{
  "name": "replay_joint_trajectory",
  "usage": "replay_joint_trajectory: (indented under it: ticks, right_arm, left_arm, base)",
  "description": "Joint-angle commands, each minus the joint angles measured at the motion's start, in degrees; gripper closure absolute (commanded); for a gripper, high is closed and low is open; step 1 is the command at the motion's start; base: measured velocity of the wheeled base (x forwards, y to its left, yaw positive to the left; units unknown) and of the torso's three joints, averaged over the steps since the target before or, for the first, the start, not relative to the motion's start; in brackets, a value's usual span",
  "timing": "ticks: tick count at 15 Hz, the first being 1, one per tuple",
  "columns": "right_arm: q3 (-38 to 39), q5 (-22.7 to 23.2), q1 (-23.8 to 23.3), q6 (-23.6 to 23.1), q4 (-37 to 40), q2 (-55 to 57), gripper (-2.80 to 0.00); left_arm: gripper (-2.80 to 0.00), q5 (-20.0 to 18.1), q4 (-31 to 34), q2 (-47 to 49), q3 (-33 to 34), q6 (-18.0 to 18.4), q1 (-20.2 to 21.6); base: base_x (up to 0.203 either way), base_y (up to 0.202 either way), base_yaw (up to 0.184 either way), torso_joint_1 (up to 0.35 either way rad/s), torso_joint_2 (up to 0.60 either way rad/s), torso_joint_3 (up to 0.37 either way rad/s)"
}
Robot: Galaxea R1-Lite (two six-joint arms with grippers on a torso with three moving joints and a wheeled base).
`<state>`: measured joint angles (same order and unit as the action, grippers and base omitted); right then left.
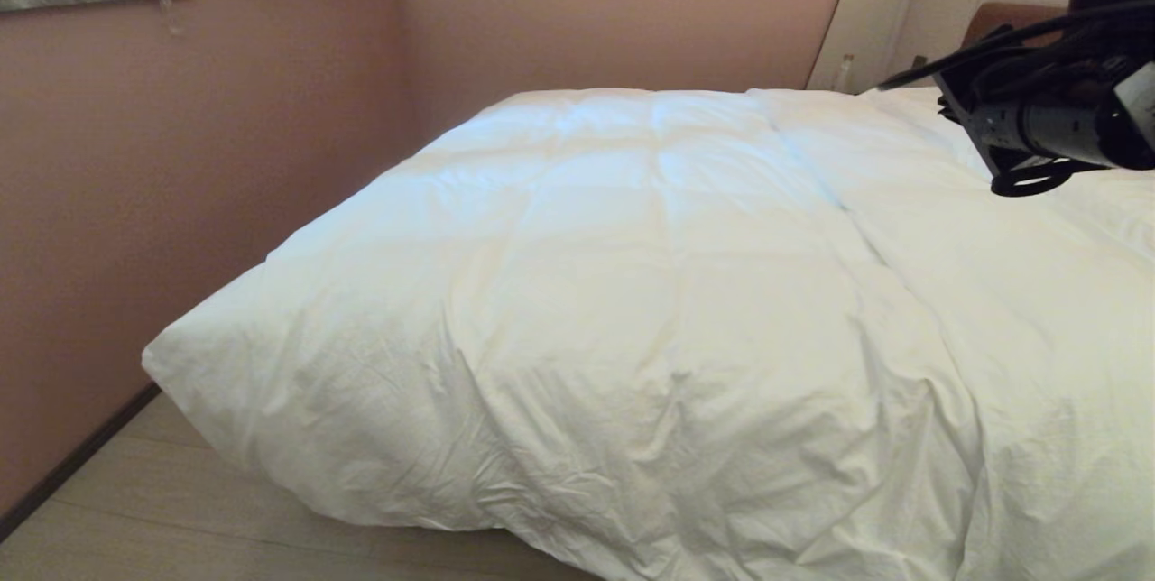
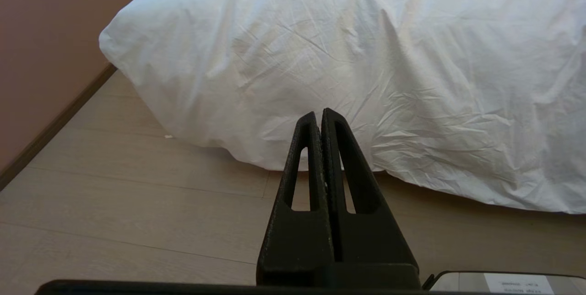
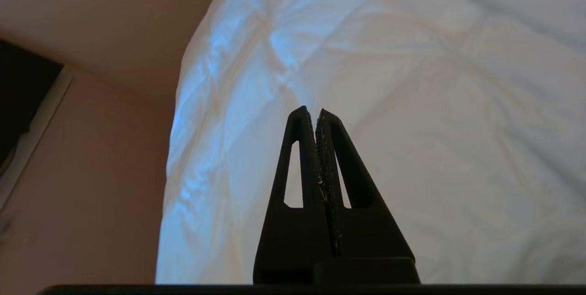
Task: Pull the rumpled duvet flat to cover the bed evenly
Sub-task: Flatten the corners of the folded blanket
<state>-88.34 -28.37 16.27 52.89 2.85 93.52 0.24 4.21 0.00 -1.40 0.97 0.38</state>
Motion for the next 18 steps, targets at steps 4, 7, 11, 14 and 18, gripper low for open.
replay_joint_trajectory:
  ticks: [4, 7, 11, 14, 18]
  right_arm:
    - [-20.3, 20.7, 1.7, -1.6, 59.0, -5.5, 0.0]
    - [-22.5, 9.1, 2.3, -7.8, 64.3, -11.5, 0.0]
    - [-22.2, -1.2, 2.9, -13.0, 66.9, -19.4, 0.0]
    - [-21.6, -8.4, 2.9, -17.4, 67.0, -24.1, 0.0]
    - [-19.5, -13.8, 2.7, -20.4, 67.2, -32.6, 0.0]
  left_arm:
    - [0.0, 0.0, 0.0, 0.0, 0.0, 0.1, 0.0]
    - [0.0, 0.0, 0.0, 0.0, 0.0, 0.0, 0.1]
    - [0.0, 0.0, 0.0, 0.0, 0.0, 0.0, 0.0]
    - [0.0, 0.0, 0.0, 0.0, 0.0, 0.1, 0.1]
    - [0.0, 0.0, 0.0, 0.0, 0.0, 0.1, 0.0]
  base:
    - [0.0, 0.0, 0.0, 0.0, 0.0, 0.0]
    - [0.0, 0.0, 0.0, 0.0, 0.0, 0.0]
    - [0.0, 0.0, 0.0, 0.0, 0.0, 0.0]
    - [0.0, 0.0, 0.0, 0.0, 0.0, 0.0]
    - [0.0, 0.0, 0.0, 0.0, 0.0, 0.0]
